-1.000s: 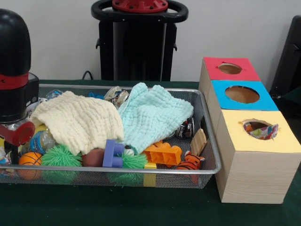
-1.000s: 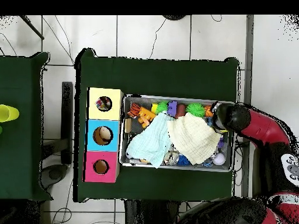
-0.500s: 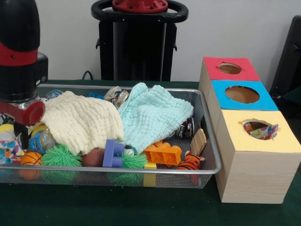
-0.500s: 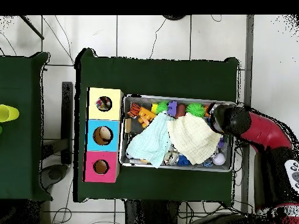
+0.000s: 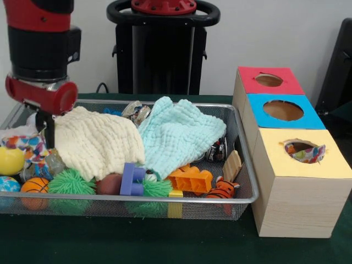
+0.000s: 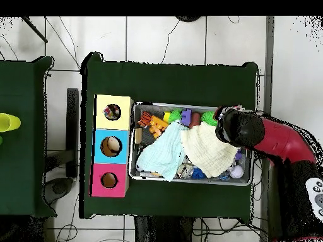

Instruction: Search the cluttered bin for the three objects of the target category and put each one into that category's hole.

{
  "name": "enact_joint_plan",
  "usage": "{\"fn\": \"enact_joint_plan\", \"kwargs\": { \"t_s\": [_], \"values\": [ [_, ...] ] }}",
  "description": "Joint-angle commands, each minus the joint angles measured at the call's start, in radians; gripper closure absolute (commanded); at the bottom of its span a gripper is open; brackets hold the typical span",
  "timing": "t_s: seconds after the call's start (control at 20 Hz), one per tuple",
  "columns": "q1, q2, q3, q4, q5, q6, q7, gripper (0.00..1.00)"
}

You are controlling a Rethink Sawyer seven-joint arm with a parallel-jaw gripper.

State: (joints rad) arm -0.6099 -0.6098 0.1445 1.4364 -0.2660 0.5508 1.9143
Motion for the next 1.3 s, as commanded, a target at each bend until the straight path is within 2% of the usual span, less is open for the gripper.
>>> {"fn": "enact_joint_plan", "kwargs": {
  "t_s": [0.05,0.4,0.7,0.9,1.15,1.3],
  "values": [
    [0.085,-0.139,0.077,0.131,0.065,0.091,0.060,1.00],
    [0.190,-0.197,0.043,0.145,0.141,0.154,0.129,1.00],
    [0.310,-0.218,0.002,0.108,0.176,0.210,0.170,1.00],
    [0.364,-0.213,-0.005,0.086,0.196,0.255,0.166,1.00],
    [0.452,-0.219,-0.016,0.095,0.198,0.220,0.171,1.00],
    [0.460,-0.216,-0.005,0.122,0.205,0.178,0.150,1.00]
  ]
}}
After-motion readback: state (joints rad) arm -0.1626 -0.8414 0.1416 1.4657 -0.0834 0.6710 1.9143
